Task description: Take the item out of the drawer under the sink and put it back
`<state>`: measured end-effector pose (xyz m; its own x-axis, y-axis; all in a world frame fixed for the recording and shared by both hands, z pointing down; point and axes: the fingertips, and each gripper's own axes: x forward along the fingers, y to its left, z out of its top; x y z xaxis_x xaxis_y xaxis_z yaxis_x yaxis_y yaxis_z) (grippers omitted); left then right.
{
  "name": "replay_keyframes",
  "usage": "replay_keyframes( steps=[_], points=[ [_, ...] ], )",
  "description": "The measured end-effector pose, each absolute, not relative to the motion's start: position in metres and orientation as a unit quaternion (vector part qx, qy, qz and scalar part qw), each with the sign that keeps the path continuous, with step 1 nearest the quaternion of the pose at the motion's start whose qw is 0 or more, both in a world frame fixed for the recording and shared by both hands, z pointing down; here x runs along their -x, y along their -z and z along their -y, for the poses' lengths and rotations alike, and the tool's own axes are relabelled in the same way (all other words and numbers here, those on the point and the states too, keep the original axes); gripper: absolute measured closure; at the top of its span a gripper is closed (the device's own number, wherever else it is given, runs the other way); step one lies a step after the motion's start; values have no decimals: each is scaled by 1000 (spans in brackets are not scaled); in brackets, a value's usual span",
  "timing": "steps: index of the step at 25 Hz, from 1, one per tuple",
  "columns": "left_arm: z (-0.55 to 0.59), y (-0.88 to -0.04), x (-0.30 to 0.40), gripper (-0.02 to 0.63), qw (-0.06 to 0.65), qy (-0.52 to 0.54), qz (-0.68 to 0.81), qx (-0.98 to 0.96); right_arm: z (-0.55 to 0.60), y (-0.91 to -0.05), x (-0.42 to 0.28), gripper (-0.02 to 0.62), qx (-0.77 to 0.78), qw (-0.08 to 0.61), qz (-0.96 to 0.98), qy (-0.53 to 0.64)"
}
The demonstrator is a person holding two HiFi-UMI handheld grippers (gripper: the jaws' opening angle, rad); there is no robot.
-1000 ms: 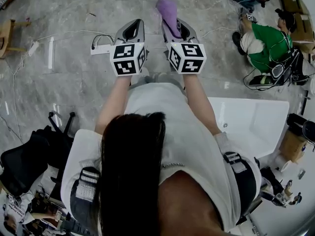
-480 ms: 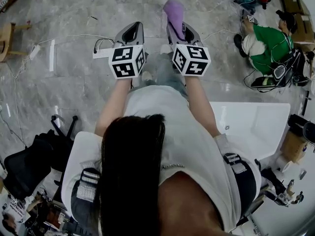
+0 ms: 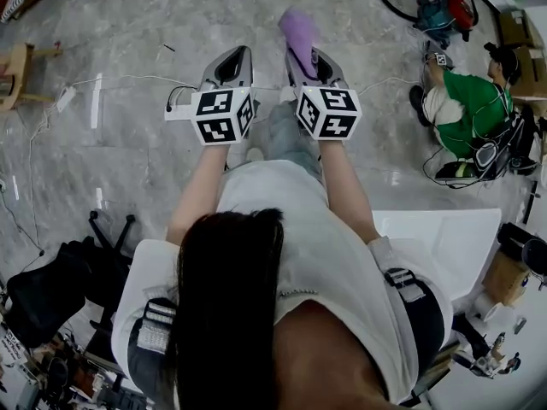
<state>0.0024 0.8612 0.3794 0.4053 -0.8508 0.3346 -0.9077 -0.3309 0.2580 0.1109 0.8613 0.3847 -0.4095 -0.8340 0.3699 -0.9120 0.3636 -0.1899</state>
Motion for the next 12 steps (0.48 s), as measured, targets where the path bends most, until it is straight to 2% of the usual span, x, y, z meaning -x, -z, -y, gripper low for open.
replay_keyframes(
  steps=[12],
  points=[
    [-741, -375, -47, 597, 220, -74, 553, -800, -740, -384, -144, 440, -505, 114, 833, -198]
  ],
)
